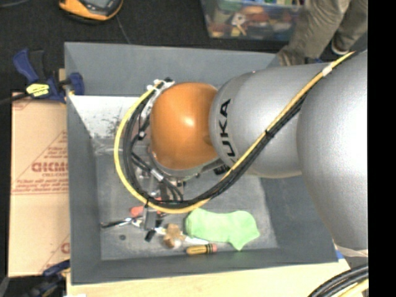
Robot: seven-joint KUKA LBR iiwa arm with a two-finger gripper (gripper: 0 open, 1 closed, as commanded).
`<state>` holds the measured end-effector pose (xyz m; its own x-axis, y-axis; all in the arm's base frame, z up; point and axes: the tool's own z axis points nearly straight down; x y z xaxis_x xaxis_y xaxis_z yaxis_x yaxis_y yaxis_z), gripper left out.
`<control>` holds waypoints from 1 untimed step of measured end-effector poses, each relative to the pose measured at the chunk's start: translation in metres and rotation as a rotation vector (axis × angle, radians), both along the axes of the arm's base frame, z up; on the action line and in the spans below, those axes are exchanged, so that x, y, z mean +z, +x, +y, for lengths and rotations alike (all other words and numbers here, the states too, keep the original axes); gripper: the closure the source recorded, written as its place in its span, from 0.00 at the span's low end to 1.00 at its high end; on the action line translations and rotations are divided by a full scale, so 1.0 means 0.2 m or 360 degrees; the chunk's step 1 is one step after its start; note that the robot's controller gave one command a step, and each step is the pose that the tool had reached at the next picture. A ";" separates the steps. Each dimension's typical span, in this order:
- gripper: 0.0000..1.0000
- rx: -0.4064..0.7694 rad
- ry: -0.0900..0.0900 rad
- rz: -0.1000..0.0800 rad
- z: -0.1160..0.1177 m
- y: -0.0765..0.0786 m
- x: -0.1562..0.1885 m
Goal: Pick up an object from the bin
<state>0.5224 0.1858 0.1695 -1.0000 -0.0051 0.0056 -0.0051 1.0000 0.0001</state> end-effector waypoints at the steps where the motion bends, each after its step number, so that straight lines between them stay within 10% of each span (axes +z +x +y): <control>1: 0.00 -0.0009 0.0003 -0.0012 -0.01 0.01 0.02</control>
Offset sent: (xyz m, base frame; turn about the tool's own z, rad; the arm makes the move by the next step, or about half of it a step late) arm 0.0152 0.0500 -0.0995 -0.2410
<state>0.5244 0.1847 0.1743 -1.0000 0.0004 -0.0021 0.0004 1.0000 0.0019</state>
